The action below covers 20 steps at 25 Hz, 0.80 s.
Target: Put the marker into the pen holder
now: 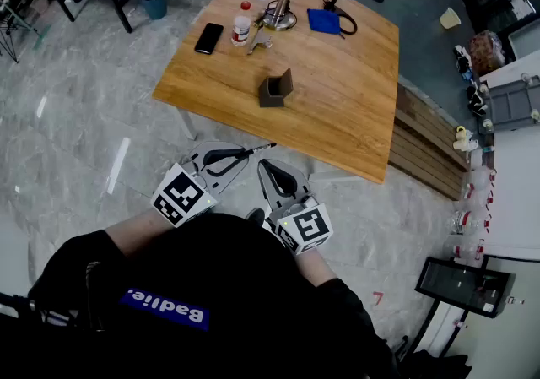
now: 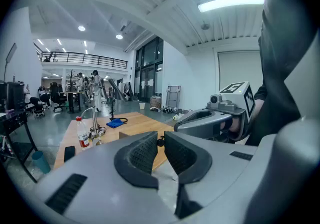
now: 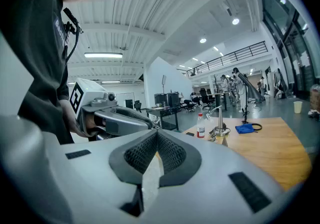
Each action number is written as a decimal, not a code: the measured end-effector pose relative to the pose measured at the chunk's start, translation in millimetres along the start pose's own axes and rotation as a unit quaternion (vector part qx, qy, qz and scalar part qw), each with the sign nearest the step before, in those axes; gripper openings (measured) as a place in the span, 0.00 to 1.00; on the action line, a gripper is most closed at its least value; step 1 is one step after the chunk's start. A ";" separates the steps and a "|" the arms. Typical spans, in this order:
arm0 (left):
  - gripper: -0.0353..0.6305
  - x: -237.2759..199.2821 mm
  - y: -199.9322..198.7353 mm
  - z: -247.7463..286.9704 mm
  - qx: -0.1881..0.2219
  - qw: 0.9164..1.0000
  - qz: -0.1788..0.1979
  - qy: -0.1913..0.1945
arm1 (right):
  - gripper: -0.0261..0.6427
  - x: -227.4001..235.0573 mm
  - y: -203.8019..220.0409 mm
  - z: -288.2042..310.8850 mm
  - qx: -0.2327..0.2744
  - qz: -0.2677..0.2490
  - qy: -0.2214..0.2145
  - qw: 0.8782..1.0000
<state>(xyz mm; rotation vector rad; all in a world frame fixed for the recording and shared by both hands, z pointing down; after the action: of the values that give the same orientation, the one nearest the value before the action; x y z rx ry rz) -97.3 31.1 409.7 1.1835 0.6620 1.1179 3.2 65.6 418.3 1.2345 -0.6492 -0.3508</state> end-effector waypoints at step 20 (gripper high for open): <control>0.13 -8.2 5.2 -12.6 0.000 1.000 0.008 0.012 | 0.05 -14.3 -4.6 13.9 0.000 0.004 0.008 1.000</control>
<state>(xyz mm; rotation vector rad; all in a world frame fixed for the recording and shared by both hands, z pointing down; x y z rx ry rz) -112.9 28.2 409.8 1.1793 0.6721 1.1462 -16.1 62.0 412.7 1.2339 -0.6397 -0.3338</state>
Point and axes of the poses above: the fingertips, and each gripper's own axes: z forward along the fingers, x to its right, y out of its underside, the point moved 5 cm from there along -z, backward along the fingers, and after that the axes turned 9 degrees about z, right-handed, at the moved point
